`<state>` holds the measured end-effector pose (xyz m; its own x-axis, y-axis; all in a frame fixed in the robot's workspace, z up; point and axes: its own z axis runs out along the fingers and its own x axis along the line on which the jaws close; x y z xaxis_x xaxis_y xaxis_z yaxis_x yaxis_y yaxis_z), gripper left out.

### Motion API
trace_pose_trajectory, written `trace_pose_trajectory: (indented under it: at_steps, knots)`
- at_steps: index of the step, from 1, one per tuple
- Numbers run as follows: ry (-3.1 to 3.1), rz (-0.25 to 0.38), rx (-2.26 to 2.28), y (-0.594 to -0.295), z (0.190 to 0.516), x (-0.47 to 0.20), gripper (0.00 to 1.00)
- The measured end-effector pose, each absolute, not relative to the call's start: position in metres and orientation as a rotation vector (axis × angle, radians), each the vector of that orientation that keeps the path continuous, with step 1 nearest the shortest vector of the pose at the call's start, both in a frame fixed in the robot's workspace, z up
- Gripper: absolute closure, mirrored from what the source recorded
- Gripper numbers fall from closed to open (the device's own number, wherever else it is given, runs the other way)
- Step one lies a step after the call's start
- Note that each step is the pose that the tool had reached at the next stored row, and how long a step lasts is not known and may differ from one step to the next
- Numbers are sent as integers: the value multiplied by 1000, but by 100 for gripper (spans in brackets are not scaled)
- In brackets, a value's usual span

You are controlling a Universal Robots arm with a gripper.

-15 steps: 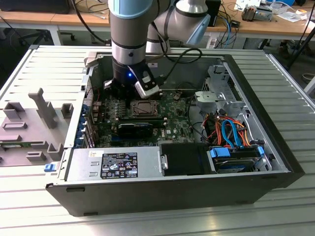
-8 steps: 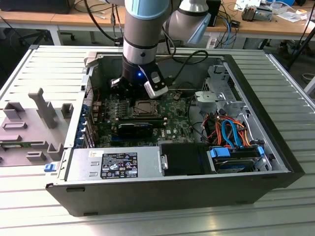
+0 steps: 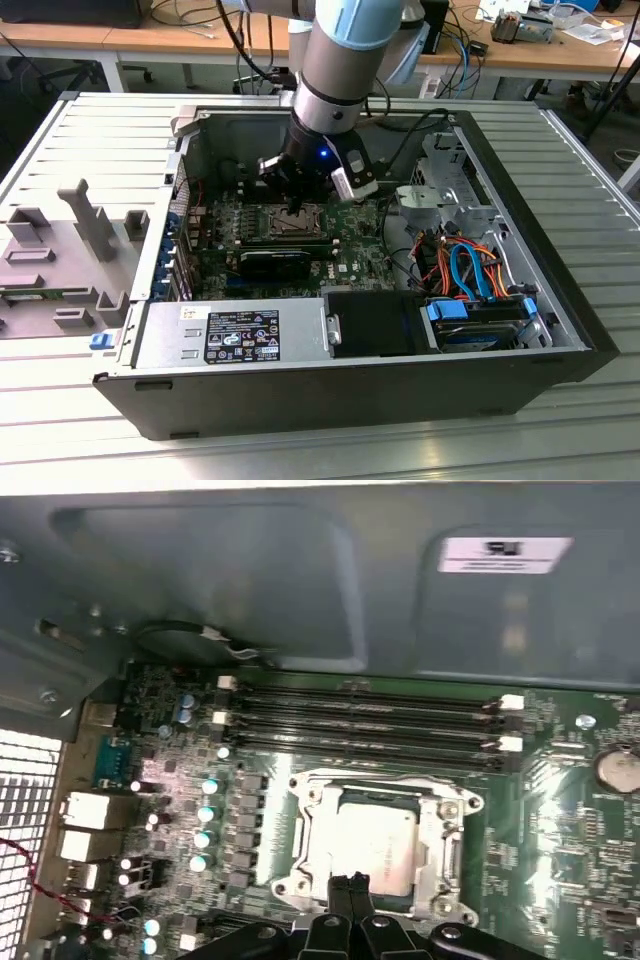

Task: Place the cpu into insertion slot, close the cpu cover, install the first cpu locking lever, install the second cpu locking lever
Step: 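Install the second cpu locking lever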

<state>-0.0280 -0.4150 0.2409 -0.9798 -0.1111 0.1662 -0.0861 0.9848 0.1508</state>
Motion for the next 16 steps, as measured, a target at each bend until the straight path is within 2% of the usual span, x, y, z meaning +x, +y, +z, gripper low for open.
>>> trace_pose_trajectory:
  at_steps: [4, 9, 11, 16]
  knots:
    - [-2935, -197, 143, -415, 238, -8, 89]
    - [-2937, -29, 124, -415, 238, 2, 89]
    - [-2936, 20, 109, -415, 238, 2, 89]
    - [-2937, 29, 66, -413, 232, 2, 89]
